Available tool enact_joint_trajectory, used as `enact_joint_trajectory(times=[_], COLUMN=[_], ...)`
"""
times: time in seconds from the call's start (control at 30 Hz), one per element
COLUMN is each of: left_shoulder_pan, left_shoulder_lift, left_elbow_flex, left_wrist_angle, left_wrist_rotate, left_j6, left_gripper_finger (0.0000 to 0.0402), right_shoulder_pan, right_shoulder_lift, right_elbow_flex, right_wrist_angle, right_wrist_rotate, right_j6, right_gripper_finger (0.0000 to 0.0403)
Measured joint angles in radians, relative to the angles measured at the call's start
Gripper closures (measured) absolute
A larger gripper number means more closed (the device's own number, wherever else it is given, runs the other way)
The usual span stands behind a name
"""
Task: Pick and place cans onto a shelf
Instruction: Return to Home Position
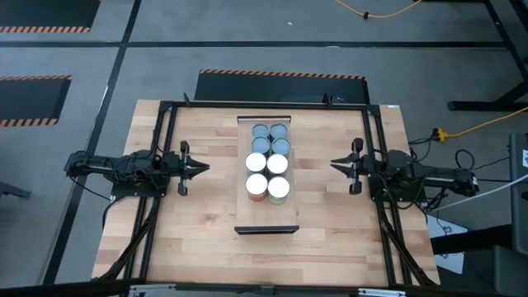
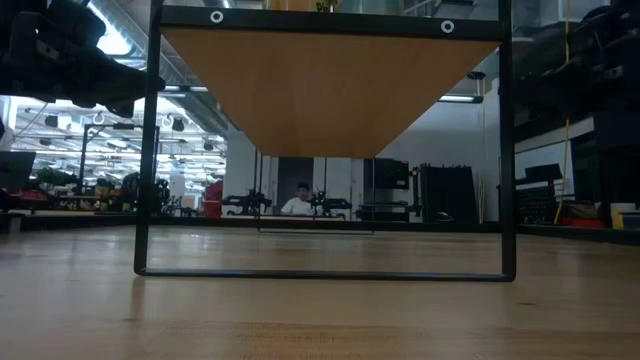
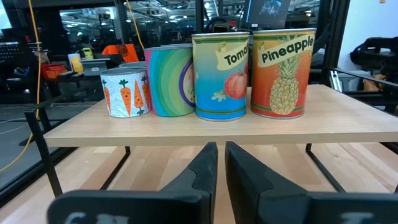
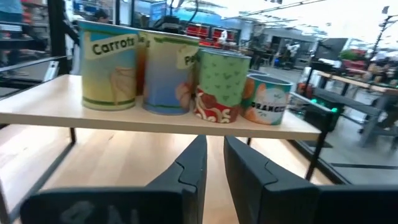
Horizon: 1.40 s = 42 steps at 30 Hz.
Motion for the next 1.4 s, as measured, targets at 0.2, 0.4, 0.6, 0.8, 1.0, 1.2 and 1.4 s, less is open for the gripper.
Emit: enact_joint_trajectory(times=[0.2, 0.4, 0.6, 0.8, 1.0, 1.2, 1.4], left_shoulder_pan=[0.0, 0.0, 0.0, 0.0, 0.0, 0.0, 0.0], left_shoulder_lift=[0.0, 0.0, 0.0, 0.0, 0.0, 0.0, 0.0], left_elbow_flex=[0.0, 0.0, 0.0, 0.0, 0.0, 0.0, 0.0], left_wrist_angle=[0.0, 0.0, 0.0, 0.0, 0.0, 0.0, 0.0], left_wrist_rotate=[0.0, 0.0, 0.0, 0.0, 0.0, 0.0, 0.0], left_j6=[0.0, 0.0, 0.0, 0.0, 0.0, 0.0, 0.0], left_gripper_finger=[0.0387, 0.0395, 0.0401, 0.0389, 0.0377, 0.037, 0.0377], right_shoulder_pan=[-0.034, -0.043, -0.043, -0.043, -0.043, -0.043, -0.043], right_shoulder_lift=[0.0, 0.0, 0.0, 0.0, 0.0, 0.0, 0.0], right_elbow_flex=[0.0, 0.0, 0.0, 0.0, 0.0, 0.0, 0.0], right_wrist_angle=[-0.011, -0.011, -0.01, -0.01, -0.01, -0.01, -0.01], right_wrist_rotate=[-0.063, -0.063, -0.063, -0.063, -0.063, -0.062, -0.062], right_j6=[0.002, 0.006, 0.005, 0.004, 0.003, 0.003, 0.003], right_gripper_finger=[0.0342, 0.0342, 0.0342, 0.0342, 0.0342, 0.0342, 0.0342])
